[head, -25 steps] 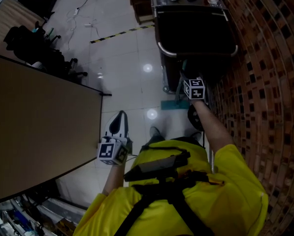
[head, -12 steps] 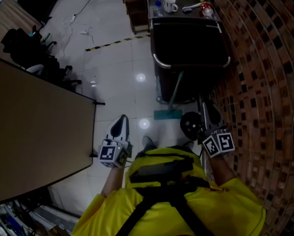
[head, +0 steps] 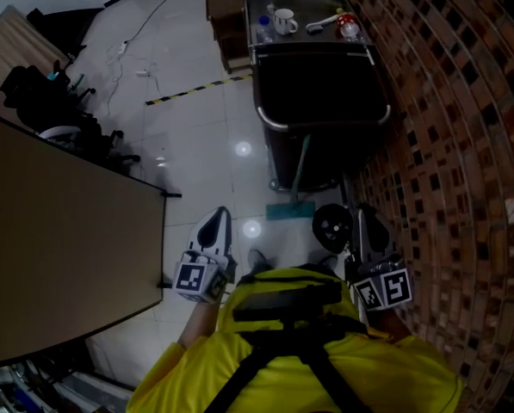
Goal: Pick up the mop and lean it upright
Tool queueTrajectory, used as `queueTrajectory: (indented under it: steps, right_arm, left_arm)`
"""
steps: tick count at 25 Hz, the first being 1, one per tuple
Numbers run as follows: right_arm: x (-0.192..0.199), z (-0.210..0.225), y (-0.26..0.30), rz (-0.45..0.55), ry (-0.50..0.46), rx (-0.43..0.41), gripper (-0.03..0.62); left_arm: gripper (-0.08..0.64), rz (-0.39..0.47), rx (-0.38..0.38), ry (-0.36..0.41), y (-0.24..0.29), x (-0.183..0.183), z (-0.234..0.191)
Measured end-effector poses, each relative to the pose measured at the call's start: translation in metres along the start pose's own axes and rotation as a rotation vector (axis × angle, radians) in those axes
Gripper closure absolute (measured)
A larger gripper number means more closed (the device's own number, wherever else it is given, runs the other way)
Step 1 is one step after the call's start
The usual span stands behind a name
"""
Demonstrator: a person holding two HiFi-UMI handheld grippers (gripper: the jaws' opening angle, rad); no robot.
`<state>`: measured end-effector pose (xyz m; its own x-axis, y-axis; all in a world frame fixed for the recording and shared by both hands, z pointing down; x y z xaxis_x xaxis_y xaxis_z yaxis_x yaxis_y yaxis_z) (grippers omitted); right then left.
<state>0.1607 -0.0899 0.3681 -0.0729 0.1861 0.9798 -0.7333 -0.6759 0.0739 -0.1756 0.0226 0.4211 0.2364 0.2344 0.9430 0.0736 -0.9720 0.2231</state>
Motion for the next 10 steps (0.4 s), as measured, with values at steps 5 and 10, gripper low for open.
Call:
queueTrajectory:
  steps: [5,10]
  right_arm:
    - [0.008,-0.005,-0.002,-0.014,-0.056,-0.015,0.586]
    - [0.023,-0.003,-0.006,-0.077,-0.006,-0.010,0.586]
  left_arm:
    - [0.555,0.013,0.016,0.015,-0.001,-0.002,0.010]
    - [0.555,0.012,0.020,0.017,-0.005,0.001,0.016]
Point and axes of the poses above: the fingertips, and each gripper's own axes: y forward along the fingers, z to its right, x out of its underside, the point moved 10 cm from there along -y, backward along the fingers, and after that the axes turned 6 degrees about -z, right-handed, at the moved point
